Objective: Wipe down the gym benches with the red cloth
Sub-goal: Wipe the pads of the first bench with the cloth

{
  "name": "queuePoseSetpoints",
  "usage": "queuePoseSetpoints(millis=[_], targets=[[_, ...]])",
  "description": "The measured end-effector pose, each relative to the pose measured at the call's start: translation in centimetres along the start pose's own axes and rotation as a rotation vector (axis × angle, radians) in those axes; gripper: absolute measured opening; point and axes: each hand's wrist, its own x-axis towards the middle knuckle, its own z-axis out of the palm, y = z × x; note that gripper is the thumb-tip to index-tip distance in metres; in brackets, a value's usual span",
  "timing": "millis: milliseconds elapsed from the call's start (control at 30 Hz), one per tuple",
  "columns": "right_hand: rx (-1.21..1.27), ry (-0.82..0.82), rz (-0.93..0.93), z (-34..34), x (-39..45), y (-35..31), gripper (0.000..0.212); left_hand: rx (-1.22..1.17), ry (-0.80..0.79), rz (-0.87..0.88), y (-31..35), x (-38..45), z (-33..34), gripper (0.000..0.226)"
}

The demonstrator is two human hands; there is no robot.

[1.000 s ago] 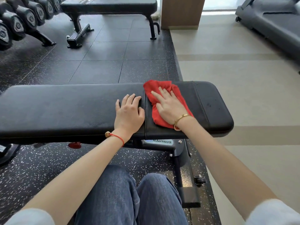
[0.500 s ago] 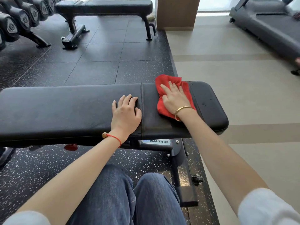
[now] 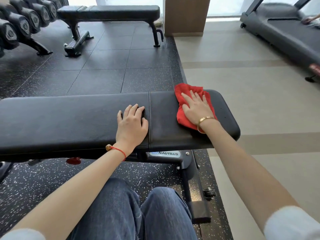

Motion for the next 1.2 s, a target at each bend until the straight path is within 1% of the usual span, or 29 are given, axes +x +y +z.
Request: queuePoseSetpoints(millis=[67,133,200,267,333,367,433,500,567,633,700,733,833,900,967,1033,1100,1133,1200], targets=[[0.004,-0.021,0.020,0.1,2.0,-1.4,0.055,0.004,0.003,-0.004,0.2,0.0,0.0,0.046],[0.022,-0.039,-0.008,0.4,2.4,-3.0,0.055,0.008,0.005,-0.004,0.2,0.1,0.0,0.046],[0.032,-0.044,-0.091,0.8,0.9,-4.2,0.055,0.005,0.010,-0.007,0.2,0.1,0.0,0.046],[0.049,-0.018,-0.218,1.2,-1.9,-4.7,0.055,0.000,0.014,-0.008,0.2,0.1,0.1,0.046],[0.062,0.017,-0.326,1.6,-4.7,-4.1,0.054,0.002,0.013,-0.014,0.2,0.1,0.0,0.046],[0.062,0.019,-0.345,1.7,-5.5,-3.4,0.054,0.005,0.009,-0.015,0.2,0.0,0.0,0.046],[0.053,0.017,-0.305,1.4,-5.3,-1.9,0.054,0.013,-0.003,-0.014,0.1,0.0,0.0,0.047],[0.024,0.009,-0.202,1.1,-3.3,-0.9,0.054,0.014,-0.010,-0.014,0.2,-0.1,0.0,0.047],[0.002,-0.012,-0.103,0.7,-0.2,-0.8,0.054,0.015,-0.007,-0.013,0.4,0.0,0.0,0.047],[-0.005,-0.032,-0.048,0.6,2.5,-1.8,0.054,0.019,0.003,-0.016,0.4,0.1,-0.1,0.046],[-0.006,-0.031,-0.043,1.0,3.8,-3.9,0.055,0.021,0.013,-0.023,0.4,0.3,-0.1,0.045],[-0.005,-0.029,-0.071,1.4,3.8,-5.3,0.055,0.022,0.017,-0.026,0.4,0.3,-0.1,0.045],[0.021,-0.040,-0.256,3.0,1.8,-8.1,0.056,0.023,0.032,-0.022,0.3,0.3,0.1,0.045],[0.048,-0.063,-0.323,3.2,1.3,-7.4,0.055,0.021,0.037,-0.017,0.2,0.3,0.1,0.045],[0.021,-0.044,-0.278,2.4,2.5,-5.4,0.054,0.015,0.031,-0.015,0.0,0.2,0.0,0.045],[-0.032,-0.012,-0.139,1.4,4.5,-3.3,0.053,0.007,0.028,-0.013,0.1,0.2,-0.1,0.045],[-0.043,-0.016,-0.026,0.7,5.9,-2.3,0.053,0.006,0.028,-0.011,0.2,0.1,-0.1,0.045],[-0.037,-0.016,-0.014,0.7,6.1,-2.6,0.053,0.007,0.029,-0.013,0.2,0.2,-0.2,0.045],[-0.003,-0.024,-0.059,0.9,5.3,-3.7,0.053,0.010,0.031,-0.016,0.3,0.2,-0.2,0.045]])
